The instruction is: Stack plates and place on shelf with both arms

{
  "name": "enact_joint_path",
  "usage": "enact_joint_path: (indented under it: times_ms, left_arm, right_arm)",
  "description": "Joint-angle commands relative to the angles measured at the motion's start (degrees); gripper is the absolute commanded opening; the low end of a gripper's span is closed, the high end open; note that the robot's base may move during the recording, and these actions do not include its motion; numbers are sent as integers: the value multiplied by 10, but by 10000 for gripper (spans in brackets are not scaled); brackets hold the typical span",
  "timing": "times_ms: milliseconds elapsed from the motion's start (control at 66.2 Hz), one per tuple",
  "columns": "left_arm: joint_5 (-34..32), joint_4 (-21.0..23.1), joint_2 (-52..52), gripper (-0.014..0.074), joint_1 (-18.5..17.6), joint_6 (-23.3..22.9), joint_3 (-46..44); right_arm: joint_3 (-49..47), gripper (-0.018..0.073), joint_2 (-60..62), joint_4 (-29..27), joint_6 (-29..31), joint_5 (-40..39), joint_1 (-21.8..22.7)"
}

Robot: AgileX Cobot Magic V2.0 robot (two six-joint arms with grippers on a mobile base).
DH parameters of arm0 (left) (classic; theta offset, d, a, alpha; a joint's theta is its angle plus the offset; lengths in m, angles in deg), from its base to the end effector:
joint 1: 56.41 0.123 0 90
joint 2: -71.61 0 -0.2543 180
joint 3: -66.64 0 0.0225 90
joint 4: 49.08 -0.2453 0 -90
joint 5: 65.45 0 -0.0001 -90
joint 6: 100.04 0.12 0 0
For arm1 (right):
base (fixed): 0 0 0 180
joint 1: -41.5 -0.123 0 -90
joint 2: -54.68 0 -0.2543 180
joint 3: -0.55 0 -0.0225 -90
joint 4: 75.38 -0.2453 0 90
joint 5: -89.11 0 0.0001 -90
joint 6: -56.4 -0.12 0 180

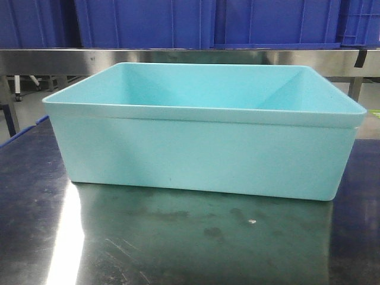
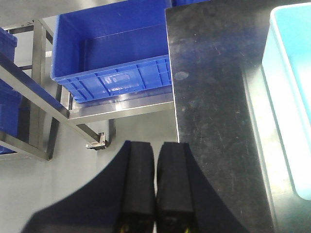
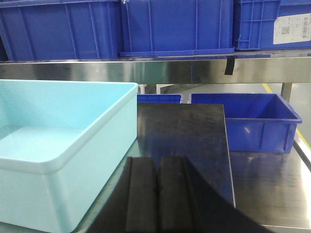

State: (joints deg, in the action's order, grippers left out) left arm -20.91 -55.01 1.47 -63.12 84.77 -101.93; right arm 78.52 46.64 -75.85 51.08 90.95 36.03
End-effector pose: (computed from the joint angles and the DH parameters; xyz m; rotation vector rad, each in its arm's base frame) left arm 0.2491 -0.0205 0.3500 0.2609 2.1828 0.1026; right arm 0.1107 0.0106 0.2025 0.0041 1.5353 0.1566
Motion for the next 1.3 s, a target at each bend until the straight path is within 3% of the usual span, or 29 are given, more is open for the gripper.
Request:
enact_joint_path:
  times_ms: [0, 891, 967, 1088, 1284]
  left_arm:
    - [-33, 0, 7, 85, -4, 0, -21]
    - [-41, 11, 7, 85, -4, 0, -21]
    - [-41, 12, 7, 85, -4, 0, -21]
    - [-39, 16, 7, 85, -4, 0, -21]
    - [-39, 45, 7, 85, -4, 0, -21]
  right_arm:
    - [-1, 56, 10, 5, 1, -51, 0]
    - [-12, 56, 10, 5, -2, -86, 0]
    - [-49, 56, 6, 5, -15, -54, 0]
    - [-166, 56, -47, 10, -12, 69, 0]
    - [-383, 56, -262, 9, -12, 218, 0]
